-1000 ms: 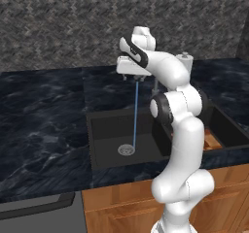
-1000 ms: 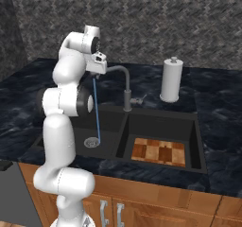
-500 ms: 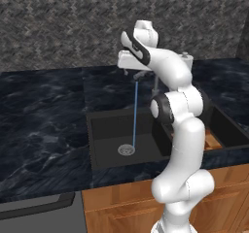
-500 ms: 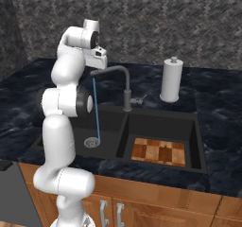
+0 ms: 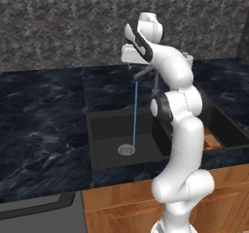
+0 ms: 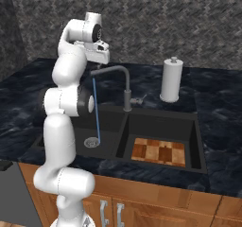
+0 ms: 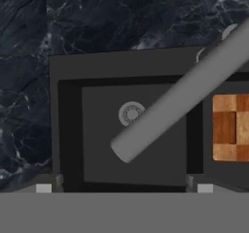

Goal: Turn on the sink faucet with hot water and rinse the cutting board for ten seconds, then turn off the faucet. Push the cutting board to reach the water if necessary.

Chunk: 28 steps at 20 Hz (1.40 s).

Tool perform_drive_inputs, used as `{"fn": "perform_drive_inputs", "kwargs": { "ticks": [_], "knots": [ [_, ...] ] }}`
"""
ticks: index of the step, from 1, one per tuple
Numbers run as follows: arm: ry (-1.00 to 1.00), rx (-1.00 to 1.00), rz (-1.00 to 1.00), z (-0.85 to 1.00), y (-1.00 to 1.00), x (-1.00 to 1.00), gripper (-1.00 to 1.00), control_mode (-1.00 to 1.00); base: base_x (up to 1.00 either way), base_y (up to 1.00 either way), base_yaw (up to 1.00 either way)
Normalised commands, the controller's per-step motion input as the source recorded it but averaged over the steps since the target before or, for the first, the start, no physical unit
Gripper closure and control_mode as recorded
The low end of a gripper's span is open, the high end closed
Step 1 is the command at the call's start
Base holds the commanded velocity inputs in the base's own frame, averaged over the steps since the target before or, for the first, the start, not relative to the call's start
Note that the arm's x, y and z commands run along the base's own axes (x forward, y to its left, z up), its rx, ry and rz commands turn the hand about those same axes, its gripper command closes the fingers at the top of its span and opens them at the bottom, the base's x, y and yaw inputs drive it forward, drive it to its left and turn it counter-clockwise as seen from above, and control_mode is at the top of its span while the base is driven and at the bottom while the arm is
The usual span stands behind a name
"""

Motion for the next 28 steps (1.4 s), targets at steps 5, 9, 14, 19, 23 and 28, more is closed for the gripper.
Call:
{"fn": "perform_drive_inputs", "kwargs": {
  "ticks": [5,9,14,19,23,28],
  "knots": [
    [-0.04,0.00,0.00,0.01,-0.55,-0.33,-1.00,-1.00,0.00,0.00,0.00],
    [-0.07,0.00,0.01,0.01,-0.57,-0.44,-1.00,-1.00,0.00,0.00,0.00],
    [-0.13,0.00,0.03,-0.03,-0.63,-0.42,-1.00,-1.00,0.00,0.00,0.00],
    [-0.19,0.00,0.05,-0.23,-0.61,-0.34,-1.00,-1.00,0.00,0.00,0.00],
    [-0.25,0.00,0.10,-0.36,-0.50,-0.16,-1.00,-1.00,0.00,0.00,0.00],
    [-0.35,0.01,0.14,-0.33,-0.43,-0.06,-1.00,-1.00,0.00,0.00,0.00]
  ]
}}
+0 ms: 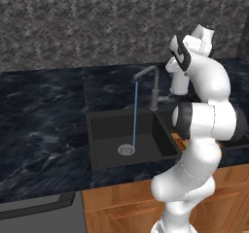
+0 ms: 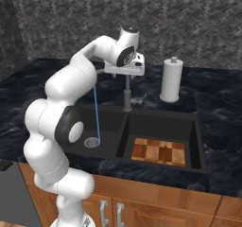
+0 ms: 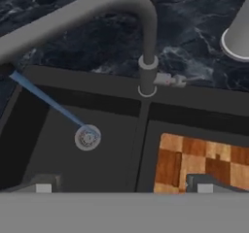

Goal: Turn on the sink faucet with hot water and rinse the cutting board for ten seconds, then turn off the faucet. Push the cutting board to reach the water if necessary.

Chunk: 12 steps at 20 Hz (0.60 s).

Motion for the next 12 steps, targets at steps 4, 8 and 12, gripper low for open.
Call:
{"fn": "perform_drive_inputs", "kwargs": {
  "ticks": [4,8,12],
  "knots": [
    [-0.38,0.04,0.15,-0.29,-0.41,-0.01,-1.00,-1.00,0.00,0.00,0.00],
    [-0.27,0.03,0.14,-0.26,-0.48,0.00,-1.00,-1.00,0.00,0.00,0.00],
    [-0.15,0.01,0.15,-0.21,-0.46,0.00,-1.00,-1.00,0.00,0.00,0.00]
  ]
}}
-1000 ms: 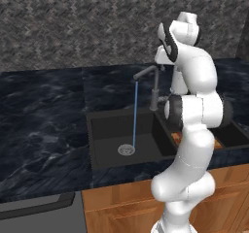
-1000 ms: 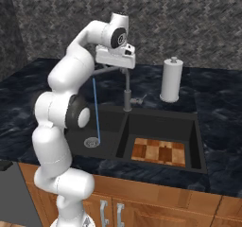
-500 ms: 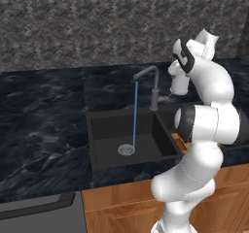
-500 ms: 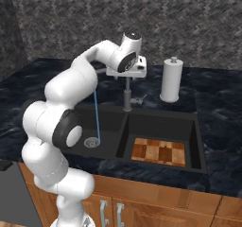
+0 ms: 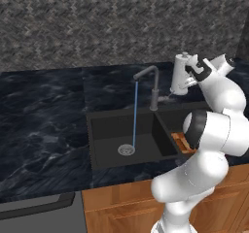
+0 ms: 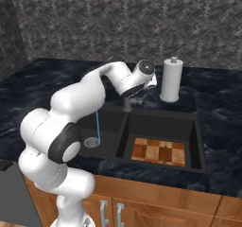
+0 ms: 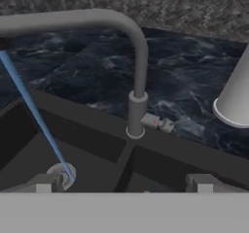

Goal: Turn on the sink faucet with hot water and rinse the cutting board for ten seconds, then turn off the faucet. Push the cutting board to reach the water if necessary.

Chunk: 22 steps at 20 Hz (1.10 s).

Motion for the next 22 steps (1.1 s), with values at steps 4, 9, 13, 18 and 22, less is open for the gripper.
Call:
{"fn": "perform_drive_inputs", "kwargs": {
  "ticks": [4,9,13,18,22],
  "knots": [
    [-0.05,0.00,0.13,-0.23,-0.32,0.00,-1.00,-1.00,0.00,0.00,0.00],
    [-0.03,0.01,0.12,-0.21,-0.26,0.05,-1.00,-1.00,0.00,0.00,0.00],
    [-0.08,0.01,0.10,-0.21,-0.19,0.09,-1.00,-1.00,0.00,0.00,0.00],
    [-0.12,0.03,0.05,-0.19,-0.11,0.17,-1.00,-1.00,0.00,0.00,0.00],
    [-0.09,0.05,0.03,-0.13,-0.09,0.18,-1.00,-1.00,0.00,0.00,0.00]
  ]
}}
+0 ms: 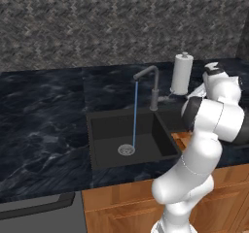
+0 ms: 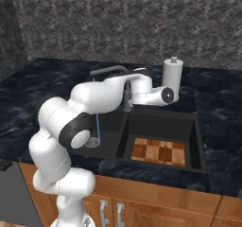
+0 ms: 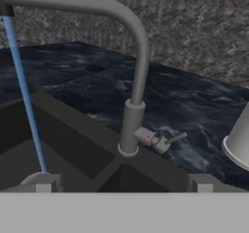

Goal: Turn on the sink faucet with hot water and rinse the cutting board for ten seconds, then turn off the faucet. Push the cutting board to reach the water if necessary.

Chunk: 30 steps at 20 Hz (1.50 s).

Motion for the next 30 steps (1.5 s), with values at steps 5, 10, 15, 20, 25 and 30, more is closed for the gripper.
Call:
{"fn": "perform_drive_inputs", "kwargs": {
  "ticks": [5,10,15,20,25,30],
  "knots": [
    [-0.04,0.08,0.00,-0.09,-0.13,0.11,-1.00,-1.00,0.00,0.00,0.00],
    [0.00,0.10,0.00,-0.15,-0.05,0.04,-1.00,-1.00,0.00,0.00,0.00],
    [-0.02,0.09,-0.02,-0.21,-0.01,0.10,-1.00,-1.00,0.00,0.00,0.00],
    [0.00,0.04,-0.06,-0.14,0.00,0.29,-1.00,-1.00,0.00,0.00,0.00],
    [0.00,0.04,-0.09,-0.14,0.00,0.30,-1.00,-1.00,0.00,0.00,0.00],
    [0.00,0.05,-0.09,-0.08,0.00,0.28,-1.00,-1.00,0.00,0.00,0.00]
  ]
}}
